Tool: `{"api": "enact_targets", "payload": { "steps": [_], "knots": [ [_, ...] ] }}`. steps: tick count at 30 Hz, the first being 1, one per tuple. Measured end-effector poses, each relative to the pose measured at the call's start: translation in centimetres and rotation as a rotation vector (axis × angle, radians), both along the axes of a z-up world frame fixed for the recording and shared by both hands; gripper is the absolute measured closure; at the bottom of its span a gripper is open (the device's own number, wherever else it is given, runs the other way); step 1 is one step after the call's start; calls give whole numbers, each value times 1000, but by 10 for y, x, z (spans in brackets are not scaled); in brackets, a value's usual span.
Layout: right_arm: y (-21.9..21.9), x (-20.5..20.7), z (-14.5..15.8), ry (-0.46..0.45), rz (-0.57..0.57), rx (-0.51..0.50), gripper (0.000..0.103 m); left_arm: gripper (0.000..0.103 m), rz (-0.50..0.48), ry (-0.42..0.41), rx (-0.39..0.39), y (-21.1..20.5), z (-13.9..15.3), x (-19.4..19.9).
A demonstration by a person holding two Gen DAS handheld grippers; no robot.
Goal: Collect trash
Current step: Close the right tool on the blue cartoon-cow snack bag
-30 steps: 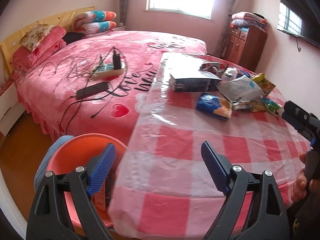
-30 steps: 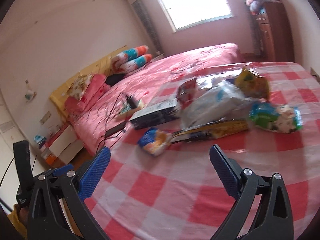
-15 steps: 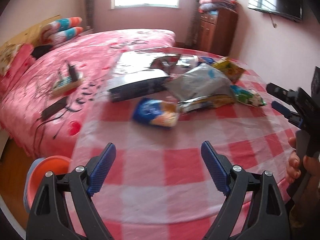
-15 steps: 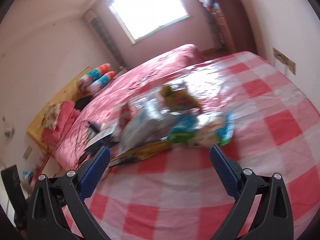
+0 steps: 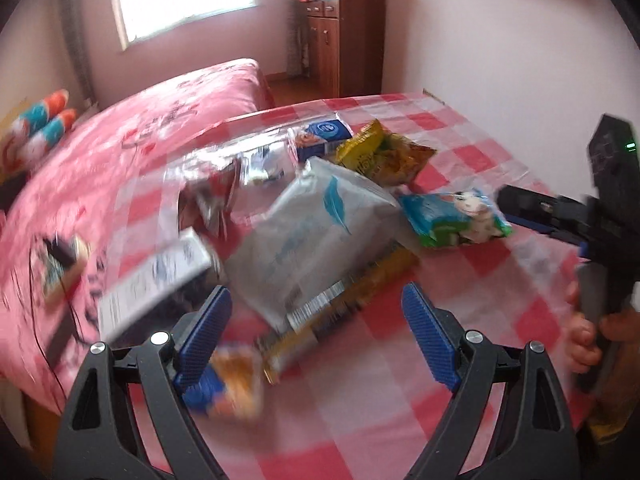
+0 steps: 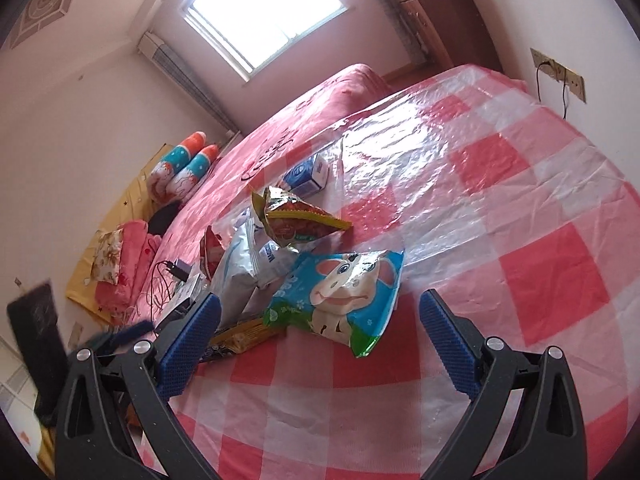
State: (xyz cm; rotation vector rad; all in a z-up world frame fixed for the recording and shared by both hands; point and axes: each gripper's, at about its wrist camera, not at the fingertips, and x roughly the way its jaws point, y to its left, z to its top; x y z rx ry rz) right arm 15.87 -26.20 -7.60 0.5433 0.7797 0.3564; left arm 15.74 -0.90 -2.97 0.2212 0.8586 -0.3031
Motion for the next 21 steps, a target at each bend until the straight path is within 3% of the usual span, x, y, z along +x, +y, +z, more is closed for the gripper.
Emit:
{"api": "enact_targets", "payload": {
  "steps": [8, 13, 21],
  "knots": [
    [10, 10, -5, 26, 29, -13, 5, 15, -127, 69, 13, -9, -13, 53],
    [11, 17, -8, 46, 33, -17, 5, 15, -162, 100, 28, -10, -24, 73],
    [13, 23, -11, 65, 29, -39, 7, 11, -181, 137, -12, -13, -36, 93]
  ]
}}
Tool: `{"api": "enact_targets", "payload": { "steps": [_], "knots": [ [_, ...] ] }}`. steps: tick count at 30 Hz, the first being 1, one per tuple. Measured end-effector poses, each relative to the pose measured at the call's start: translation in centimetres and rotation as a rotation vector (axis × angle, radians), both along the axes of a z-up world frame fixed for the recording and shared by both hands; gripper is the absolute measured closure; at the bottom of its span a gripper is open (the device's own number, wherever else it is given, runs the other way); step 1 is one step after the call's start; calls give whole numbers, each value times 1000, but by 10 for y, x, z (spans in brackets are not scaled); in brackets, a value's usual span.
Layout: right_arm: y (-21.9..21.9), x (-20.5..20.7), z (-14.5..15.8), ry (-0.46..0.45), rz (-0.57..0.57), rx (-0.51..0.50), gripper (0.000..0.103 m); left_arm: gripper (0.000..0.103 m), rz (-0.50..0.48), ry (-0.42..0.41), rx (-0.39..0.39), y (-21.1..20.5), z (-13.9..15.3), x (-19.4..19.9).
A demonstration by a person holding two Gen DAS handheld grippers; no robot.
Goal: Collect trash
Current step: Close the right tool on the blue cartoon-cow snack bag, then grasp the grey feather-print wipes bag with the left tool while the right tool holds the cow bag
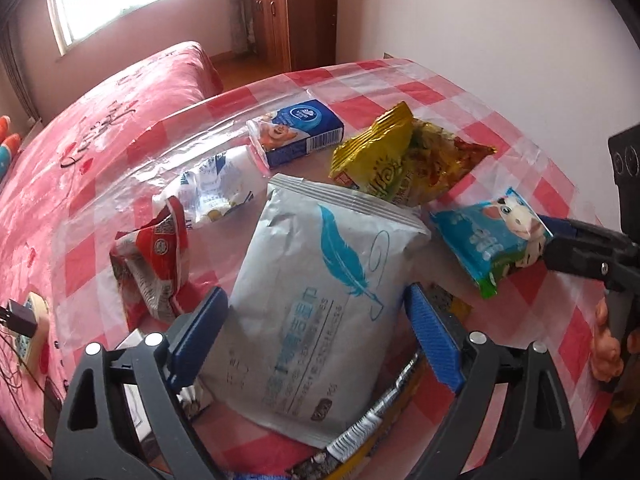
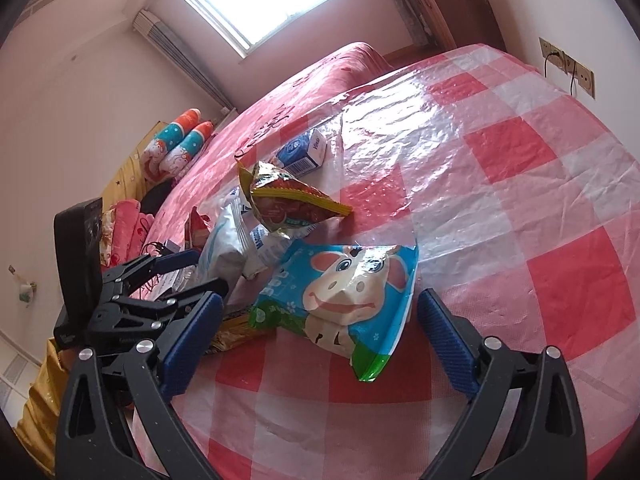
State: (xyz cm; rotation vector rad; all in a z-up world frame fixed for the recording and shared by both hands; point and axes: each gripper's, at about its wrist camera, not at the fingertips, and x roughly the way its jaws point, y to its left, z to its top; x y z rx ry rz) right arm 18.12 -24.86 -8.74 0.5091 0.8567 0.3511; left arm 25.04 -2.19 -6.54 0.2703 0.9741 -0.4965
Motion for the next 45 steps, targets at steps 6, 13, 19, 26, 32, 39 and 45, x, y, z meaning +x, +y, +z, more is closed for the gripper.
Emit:
{"api": "enact_targets", "payload": {
  "steps": [6, 13, 19, 26, 32, 39, 45],
  "knots": [
    [4, 1, -1, 7, 1, -34, 21, 10, 4, 11, 34, -7, -12, 7],
    [8, 1, -2, 13, -24, -90, 39, 14, 51, -13, 37, -7, -17, 7],
    [6, 0, -3, 12, -29, -83, 49, 19, 87, -27, 46, -7, -13, 1],
    [8, -4, -1, -6, -23, -99, 73, 22, 150, -58, 7, 1, 0, -11],
    [12, -9, 4, -42, -12, -121, 76, 22, 189, -103, -33, 5, 18, -30],
    [14, -22, 15, -131, 10, -119, 79, 22, 241, -137, -96, 16, 40, -54],
    [7, -31, 19, -161, -15, -106, 79, 22, 284, -147, -143, 31, 55, -84]
  ]
}}
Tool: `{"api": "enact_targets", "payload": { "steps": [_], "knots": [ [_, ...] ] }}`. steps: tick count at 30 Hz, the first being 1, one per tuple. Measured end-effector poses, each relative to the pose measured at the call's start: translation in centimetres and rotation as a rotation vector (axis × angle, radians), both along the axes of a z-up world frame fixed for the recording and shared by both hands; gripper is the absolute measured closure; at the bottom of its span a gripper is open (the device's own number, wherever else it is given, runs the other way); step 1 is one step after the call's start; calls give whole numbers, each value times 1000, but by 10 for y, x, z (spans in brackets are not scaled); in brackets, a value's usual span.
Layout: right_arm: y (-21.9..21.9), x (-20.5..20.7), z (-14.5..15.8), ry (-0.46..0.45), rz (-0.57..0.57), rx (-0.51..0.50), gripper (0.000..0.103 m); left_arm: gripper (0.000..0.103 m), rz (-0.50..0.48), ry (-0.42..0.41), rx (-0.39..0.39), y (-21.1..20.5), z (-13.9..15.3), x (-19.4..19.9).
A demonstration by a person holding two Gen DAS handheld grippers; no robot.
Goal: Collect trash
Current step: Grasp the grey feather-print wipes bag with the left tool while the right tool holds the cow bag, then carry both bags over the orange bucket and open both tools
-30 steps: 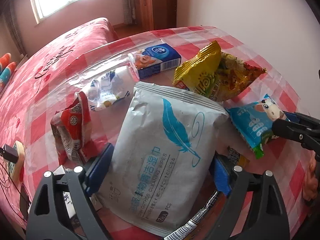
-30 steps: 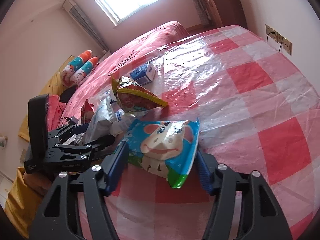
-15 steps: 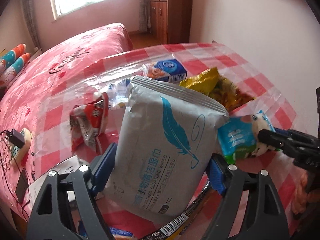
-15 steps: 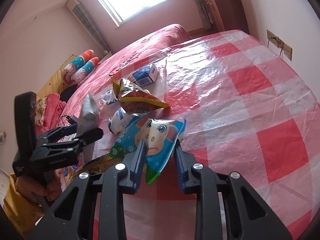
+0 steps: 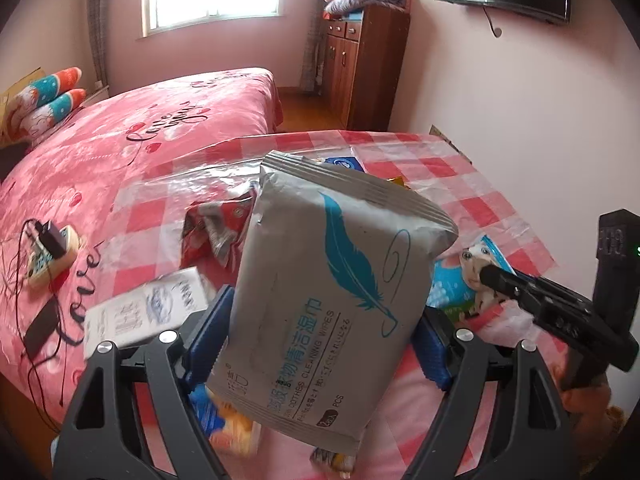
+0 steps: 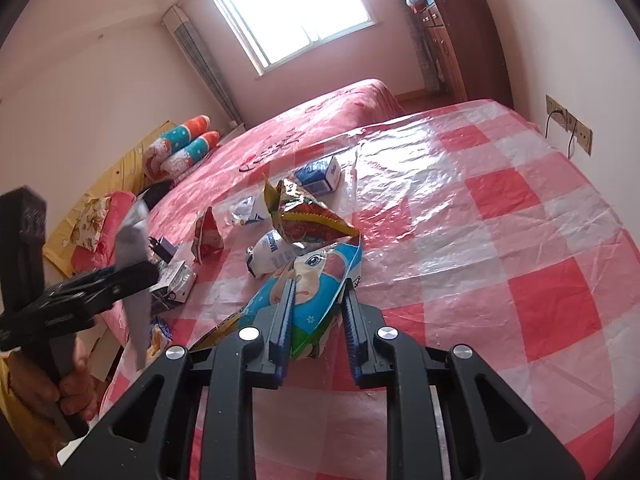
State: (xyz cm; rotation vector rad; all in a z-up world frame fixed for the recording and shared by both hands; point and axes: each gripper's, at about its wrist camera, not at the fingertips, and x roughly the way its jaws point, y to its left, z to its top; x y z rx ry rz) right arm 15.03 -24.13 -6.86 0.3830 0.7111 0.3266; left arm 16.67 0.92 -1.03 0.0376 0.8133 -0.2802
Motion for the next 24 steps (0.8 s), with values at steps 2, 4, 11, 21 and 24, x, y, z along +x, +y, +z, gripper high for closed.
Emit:
{"api": "enact_targets", "payload": {
  "steps": [2, 4, 11, 21, 24],
  "knots": [
    [-5, -2, 1, 2, -7, 13, 80, 22, 8, 0, -8, 6, 2, -12],
    [-9, -6, 0, 9, -14, 31, 80, 22, 19, 0, -13, 13, 2, -23],
    [-15, -16, 5, 25, -13, 109, 80, 22, 76, 7, -43, 45, -4, -62],
    [15, -31, 12, 42, 66, 156, 80, 22, 154, 32, -68, 87, -18, -114],
    [28, -36, 15, 43, 102, 163, 80, 22, 173, 45, -88, 100, -22, -126]
  ]
}}
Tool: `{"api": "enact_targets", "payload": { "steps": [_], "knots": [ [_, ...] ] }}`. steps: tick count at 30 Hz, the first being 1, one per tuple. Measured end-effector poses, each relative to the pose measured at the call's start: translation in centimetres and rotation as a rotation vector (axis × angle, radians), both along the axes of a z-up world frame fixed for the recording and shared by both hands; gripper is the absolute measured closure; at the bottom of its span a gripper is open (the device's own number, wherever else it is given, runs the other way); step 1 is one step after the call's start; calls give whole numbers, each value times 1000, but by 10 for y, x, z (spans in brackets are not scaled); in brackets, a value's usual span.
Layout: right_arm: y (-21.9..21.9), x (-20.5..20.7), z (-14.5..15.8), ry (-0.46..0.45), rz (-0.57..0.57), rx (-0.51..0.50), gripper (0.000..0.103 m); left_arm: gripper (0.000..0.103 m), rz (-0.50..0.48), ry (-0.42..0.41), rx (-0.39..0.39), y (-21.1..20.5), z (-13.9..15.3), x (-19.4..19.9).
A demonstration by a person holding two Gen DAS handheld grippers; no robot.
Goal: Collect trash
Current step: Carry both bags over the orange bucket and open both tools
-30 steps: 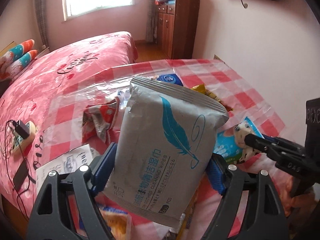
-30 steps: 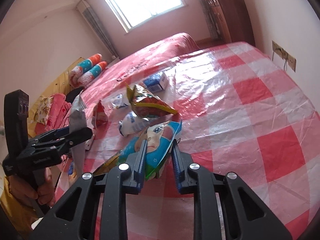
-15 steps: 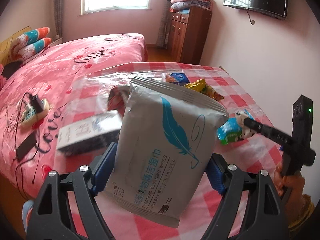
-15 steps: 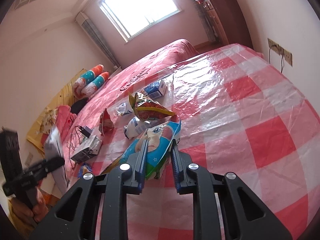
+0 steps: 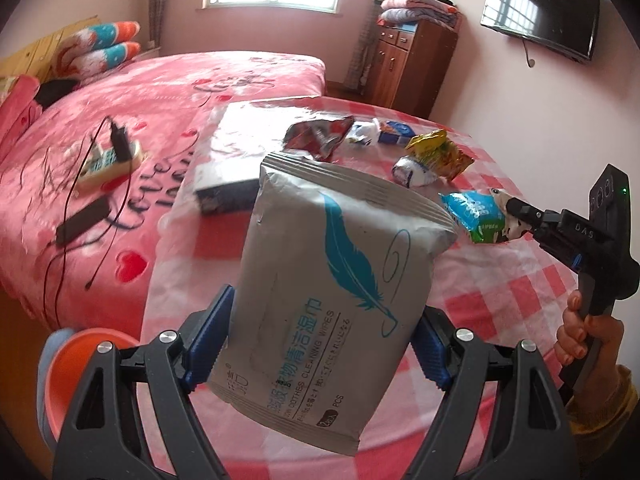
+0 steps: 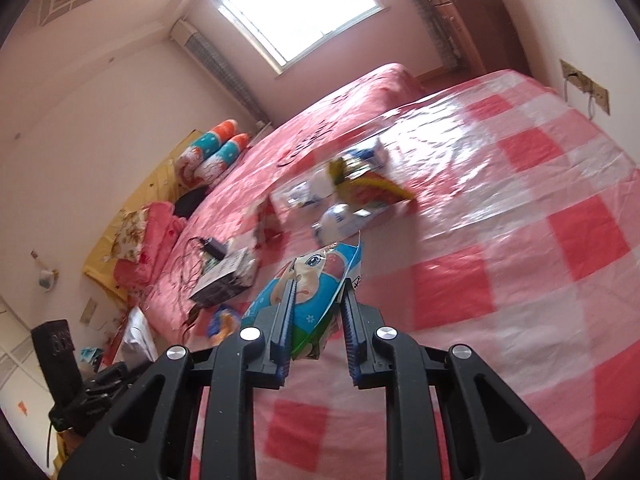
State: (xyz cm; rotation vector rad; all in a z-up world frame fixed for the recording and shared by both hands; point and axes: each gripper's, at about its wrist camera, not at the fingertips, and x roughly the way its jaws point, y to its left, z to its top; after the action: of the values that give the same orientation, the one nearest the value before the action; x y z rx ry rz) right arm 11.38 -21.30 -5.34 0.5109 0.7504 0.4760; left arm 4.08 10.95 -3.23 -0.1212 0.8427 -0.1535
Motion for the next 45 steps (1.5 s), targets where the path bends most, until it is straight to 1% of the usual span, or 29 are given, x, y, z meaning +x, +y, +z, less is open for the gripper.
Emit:
{"api": "enact_targets", "payload": {
  "steps": [7, 13, 18, 23, 31, 33, 34, 35, 37, 38, 40, 41, 43, 45],
  "knots": [
    [49, -13, 8, 5, 112, -8, 80, 22, 48, 17, -27, 32, -7, -19],
    [114, -26, 14, 8, 259, -38, 80, 22, 106, 21, -38, 61, -10, -37],
    [176, -43, 19, -3, 393, -82, 80, 22, 182, 21, -34, 97, -13, -59],
    [235, -57, 18, -9, 513, -134, 80, 22, 279, 38, -47, 140, -25, -81],
    [309, -71, 11, -19, 649, -226, 80, 22, 398, 66, -65, 187, -51, -107],
    [328, -72, 5, -12, 679, -249, 78, 21, 431, 83, -61, 196, -60, -109],
    [336, -72, 1, 4, 692, -251, 73, 20, 445, 90, -56, 200, -64, -110],
    [341, -72, -3, 20, 686, -249, 62, 16, 457, 97, -50, 203, -68, -111],
    [340, -72, -6, 39, 676, -227, 47, 14, 484, 117, -26, 208, -73, -112],
    [337, -72, -6, 37, 668, -220, 46, 14, 483, 117, -18, 209, -74, -113],
    [330, -73, -1, 16, 643, -236, 44, 14, 481, 112, 0, 209, -75, -115],
    [324, -73, 1, 6, 624, -236, 40, 14, 483, 113, 13, 209, -76, -114],
    [313, -72, 6, -4, 592, -222, 34, 14, 484, 116, 12, 209, -76, -112],
    [303, -72, 9, -23, 558, -232, 31, 14, 480, 109, 9, 207, -75, -111]
  ]
}}
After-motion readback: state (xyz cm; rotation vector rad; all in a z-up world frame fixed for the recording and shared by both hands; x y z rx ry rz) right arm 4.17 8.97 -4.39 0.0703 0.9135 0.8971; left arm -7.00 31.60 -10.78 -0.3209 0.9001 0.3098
